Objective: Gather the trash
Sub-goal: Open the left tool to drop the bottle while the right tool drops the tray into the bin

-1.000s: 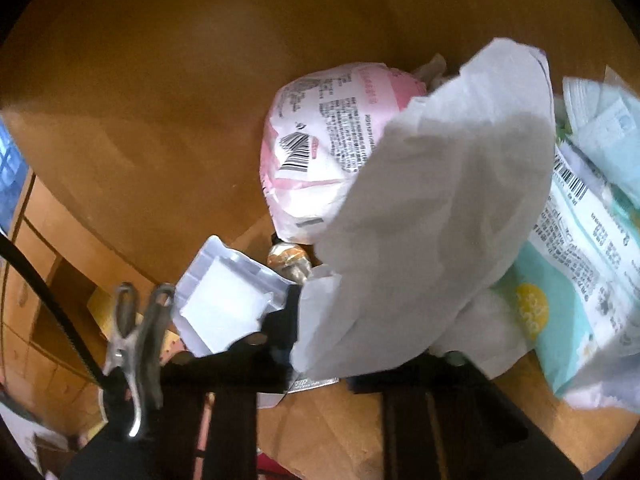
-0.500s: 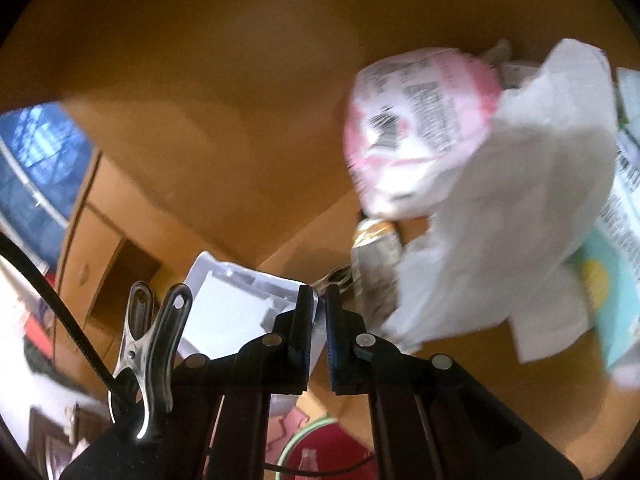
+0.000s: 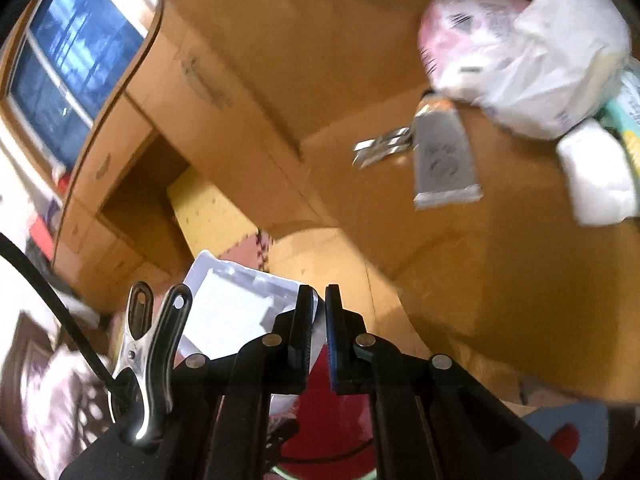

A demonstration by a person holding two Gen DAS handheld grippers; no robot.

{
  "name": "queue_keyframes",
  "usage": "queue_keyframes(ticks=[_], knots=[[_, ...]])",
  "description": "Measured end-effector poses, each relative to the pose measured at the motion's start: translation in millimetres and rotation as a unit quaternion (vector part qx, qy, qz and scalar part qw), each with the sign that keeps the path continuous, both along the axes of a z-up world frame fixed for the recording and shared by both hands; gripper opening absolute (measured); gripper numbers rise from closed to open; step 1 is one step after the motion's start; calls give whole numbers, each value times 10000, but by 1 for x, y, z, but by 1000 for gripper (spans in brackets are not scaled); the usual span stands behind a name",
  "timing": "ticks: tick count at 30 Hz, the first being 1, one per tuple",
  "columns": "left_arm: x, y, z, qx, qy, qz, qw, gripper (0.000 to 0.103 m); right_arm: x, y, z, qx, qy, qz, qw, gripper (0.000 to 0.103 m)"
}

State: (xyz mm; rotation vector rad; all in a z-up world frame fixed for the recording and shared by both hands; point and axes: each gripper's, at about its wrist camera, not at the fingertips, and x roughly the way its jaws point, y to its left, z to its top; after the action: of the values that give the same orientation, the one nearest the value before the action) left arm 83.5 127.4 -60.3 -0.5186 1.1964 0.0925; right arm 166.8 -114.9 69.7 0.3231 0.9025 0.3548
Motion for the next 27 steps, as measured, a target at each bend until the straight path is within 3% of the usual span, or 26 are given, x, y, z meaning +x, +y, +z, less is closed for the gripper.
queue_keyframes(ticks=[6,11,18,27], knots=[[-1,5,-8,-57,180,79,9998,30,-10,25,-18,-832,-89,427,9956,7],[-2,5,-17,-254,347,11,9991,30,-11,35,-41,-1201,197,633,9905,7],[-5,7,-28,-241,550,45,9982,30,-8,50,-67,-1857,420,888,9777,7],[-7,5,-27,-142,659,-75,9977,36,-5,59,-91,-2239,640,869,9686,7]])
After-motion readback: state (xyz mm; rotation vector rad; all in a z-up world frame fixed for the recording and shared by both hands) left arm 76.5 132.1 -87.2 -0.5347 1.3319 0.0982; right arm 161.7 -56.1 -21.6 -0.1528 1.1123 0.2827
